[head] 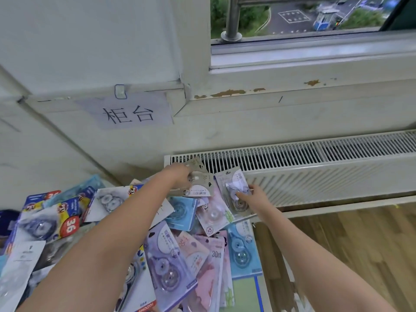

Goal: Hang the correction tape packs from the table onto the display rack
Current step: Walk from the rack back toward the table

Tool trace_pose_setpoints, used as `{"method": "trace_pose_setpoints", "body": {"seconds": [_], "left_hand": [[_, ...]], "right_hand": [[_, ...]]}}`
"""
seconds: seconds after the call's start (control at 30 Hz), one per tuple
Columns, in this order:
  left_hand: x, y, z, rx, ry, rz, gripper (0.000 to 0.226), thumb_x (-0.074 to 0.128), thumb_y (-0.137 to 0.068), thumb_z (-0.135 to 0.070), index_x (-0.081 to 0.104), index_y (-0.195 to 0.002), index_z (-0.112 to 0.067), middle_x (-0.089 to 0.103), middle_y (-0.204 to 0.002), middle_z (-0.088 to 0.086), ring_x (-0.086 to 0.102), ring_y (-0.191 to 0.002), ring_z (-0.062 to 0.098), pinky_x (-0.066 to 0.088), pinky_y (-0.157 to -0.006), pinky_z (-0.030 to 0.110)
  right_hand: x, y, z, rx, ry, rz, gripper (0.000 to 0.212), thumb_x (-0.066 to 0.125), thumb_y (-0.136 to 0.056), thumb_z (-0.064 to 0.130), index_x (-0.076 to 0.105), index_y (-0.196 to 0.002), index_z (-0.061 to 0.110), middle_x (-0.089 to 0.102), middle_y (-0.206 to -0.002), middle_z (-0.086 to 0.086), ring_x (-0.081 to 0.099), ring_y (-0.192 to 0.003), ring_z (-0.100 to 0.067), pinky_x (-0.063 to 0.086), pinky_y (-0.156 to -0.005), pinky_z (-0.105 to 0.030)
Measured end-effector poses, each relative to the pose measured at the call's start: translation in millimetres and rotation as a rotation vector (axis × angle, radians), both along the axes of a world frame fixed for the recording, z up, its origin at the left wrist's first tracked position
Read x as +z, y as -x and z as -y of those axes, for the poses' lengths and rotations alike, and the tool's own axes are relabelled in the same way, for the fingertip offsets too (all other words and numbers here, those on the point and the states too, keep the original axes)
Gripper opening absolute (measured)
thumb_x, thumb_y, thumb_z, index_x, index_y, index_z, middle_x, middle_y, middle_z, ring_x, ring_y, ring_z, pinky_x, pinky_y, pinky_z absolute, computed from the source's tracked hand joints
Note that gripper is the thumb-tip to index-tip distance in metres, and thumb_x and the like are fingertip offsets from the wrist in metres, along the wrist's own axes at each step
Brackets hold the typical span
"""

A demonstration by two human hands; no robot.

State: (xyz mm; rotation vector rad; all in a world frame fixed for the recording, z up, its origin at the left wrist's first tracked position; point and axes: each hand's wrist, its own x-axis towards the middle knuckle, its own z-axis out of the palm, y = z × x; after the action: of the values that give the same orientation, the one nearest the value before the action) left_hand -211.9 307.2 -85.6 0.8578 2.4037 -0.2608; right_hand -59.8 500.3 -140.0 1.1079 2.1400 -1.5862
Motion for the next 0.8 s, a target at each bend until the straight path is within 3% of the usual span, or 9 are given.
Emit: {"method": "trace_pose_setpoints", "body": {"seconds": [0.17, 0.3, 0.43, 0.57, 0.67, 0.8], "left_hand": [[2, 3, -2, -0.010, -0.016, -0.007, 0.038, 0.054, -0.093, -0.037, 0.055, -0.123, -0.013, 0.056, -0.122, 0.012, 0.052, -0.111, 0.029, 0.046, -0.087, 0.035], [7, 5, -4, 0.010, -0.029, 0.008, 0.049, 0.054, -0.093, -0.045, 0.056, -0.127, -0.011, 0.055, -0.122, 0.014, 0.055, -0.107, 0.029, 0.049, -0.089, 0.035], [18, 7, -9, 0.086, -0.083, 0.038, 0.053, 0.058, -0.091, -0.039, 0.047, -0.132, -0.008, 0.044, -0.131, 0.015, 0.054, -0.109, 0.029, 0.047, -0.087, 0.034], [35, 10, -9, 0.160, -0.155, 0.055, 0.056, 0.063, -0.090, -0.034, 0.044, -0.135, -0.007, 0.050, -0.134, 0.013, 0.052, -0.116, 0.028, 0.042, -0.088, 0.031], [48, 13, -5, 0.265, -0.278, 0.092, 0.037, 0.062, -0.091, -0.033, 0.052, -0.117, -0.008, 0.058, -0.123, 0.011, 0.054, -0.101, 0.024, 0.043, -0.082, 0.032], [61, 6, 5, 0.534, -0.657, 0.203, 0.044, 0.063, -0.092, -0.029, 0.051, -0.130, -0.010, 0.056, -0.127, 0.004, 0.054, -0.114, 0.023, 0.045, -0.099, 0.039]], "right_hand": [[6, -3, -4, -0.041, 0.065, -0.045, 0.056, 0.066, -0.089, 0.020, 0.040, -0.136, 0.007, 0.053, -0.132, -0.009, 0.054, -0.115, -0.025, 0.044, -0.093, -0.034], [10, -3, -6, -0.045, 0.101, -0.086, 0.052, 0.065, -0.089, 0.019, 0.039, -0.133, 0.006, 0.054, -0.116, -0.004, 0.055, -0.103, -0.020, 0.046, -0.089, -0.032], [14, -2, -12, -0.041, 0.111, -0.094, 0.054, 0.069, -0.086, 0.026, 0.044, -0.129, 0.007, 0.059, -0.124, -0.008, 0.060, -0.105, -0.023, 0.051, -0.092, -0.039], [28, 2, -19, -0.072, 0.104, -0.148, 0.052, 0.068, -0.087, 0.023, 0.043, -0.130, 0.006, 0.059, -0.122, -0.010, 0.060, -0.106, -0.025, 0.050, -0.083, -0.034], [44, 8, -25, -0.086, 0.068, -0.201, 0.051, 0.067, -0.088, 0.027, 0.043, -0.129, 0.009, 0.058, -0.120, -0.010, 0.061, -0.102, -0.024, 0.053, -0.082, -0.035], [71, 13, -25, -0.108, 0.121, -0.319, 0.035, 0.067, -0.088, 0.027, 0.047, -0.114, 0.015, 0.061, -0.110, -0.006, 0.063, -0.093, -0.020, 0.055, -0.079, -0.035]]}}
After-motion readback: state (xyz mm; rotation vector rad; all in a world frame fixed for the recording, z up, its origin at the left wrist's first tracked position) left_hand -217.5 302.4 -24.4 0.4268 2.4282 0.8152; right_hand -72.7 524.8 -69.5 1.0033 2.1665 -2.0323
